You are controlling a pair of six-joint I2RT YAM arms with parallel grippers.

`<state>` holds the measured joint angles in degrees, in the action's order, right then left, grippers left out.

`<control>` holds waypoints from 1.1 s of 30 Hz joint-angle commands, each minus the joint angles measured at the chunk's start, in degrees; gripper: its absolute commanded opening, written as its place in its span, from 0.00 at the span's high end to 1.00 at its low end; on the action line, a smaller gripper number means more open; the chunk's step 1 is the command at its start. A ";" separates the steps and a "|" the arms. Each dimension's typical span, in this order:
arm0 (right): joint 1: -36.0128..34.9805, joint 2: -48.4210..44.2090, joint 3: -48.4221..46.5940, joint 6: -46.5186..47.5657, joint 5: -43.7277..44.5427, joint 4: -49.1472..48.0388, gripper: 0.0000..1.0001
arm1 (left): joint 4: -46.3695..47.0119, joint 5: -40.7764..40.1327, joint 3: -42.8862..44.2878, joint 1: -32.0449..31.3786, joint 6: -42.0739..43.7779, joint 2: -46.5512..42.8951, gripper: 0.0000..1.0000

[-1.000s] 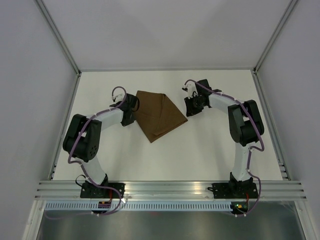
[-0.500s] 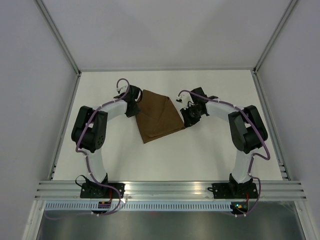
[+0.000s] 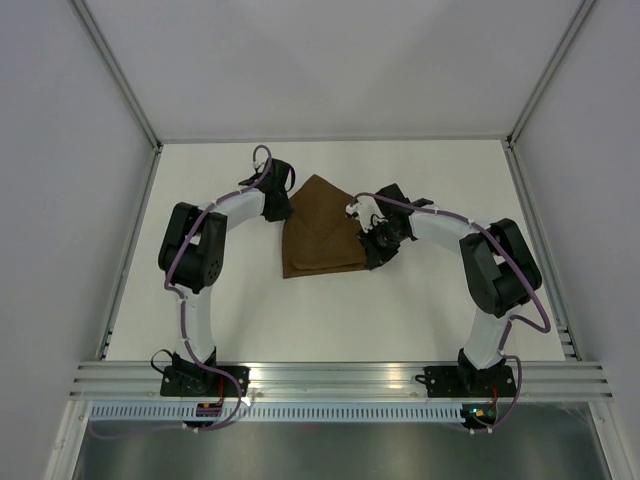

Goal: Fold the napkin, place the utensils inside, and roll it up
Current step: Fold the napkin, then roll the napkin with the utensil

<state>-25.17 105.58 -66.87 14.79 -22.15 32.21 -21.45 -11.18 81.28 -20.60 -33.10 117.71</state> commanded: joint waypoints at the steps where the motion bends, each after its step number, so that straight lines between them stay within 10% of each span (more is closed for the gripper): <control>1: -0.85 -2.22 0.25 -0.02 -0.09 1.28 0.77 | -1.05 4.23 3.62 -0.93 4.01 2.78 0.84; 12: -0.76 -10.29 2.36 3.58 1.06 6.20 0.76 | -1.40 3.54 5.83 -1.37 5.59 2.35 0.72; 16: -0.85 -17.84 2.80 5.34 2.10 7.78 0.64 | -1.22 3.09 3.64 -0.15 5.86 -2.74 0.50; 33: -19.91 -11.55 0.87 15.97 18.55 -8.91 0.47 | -0.61 8.01 -16.57 2.23 5.94 -48.09 0.32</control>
<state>-42.22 91.90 -65.19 27.88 -9.21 27.49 -21.52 -5.10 67.88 -18.37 -28.91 72.36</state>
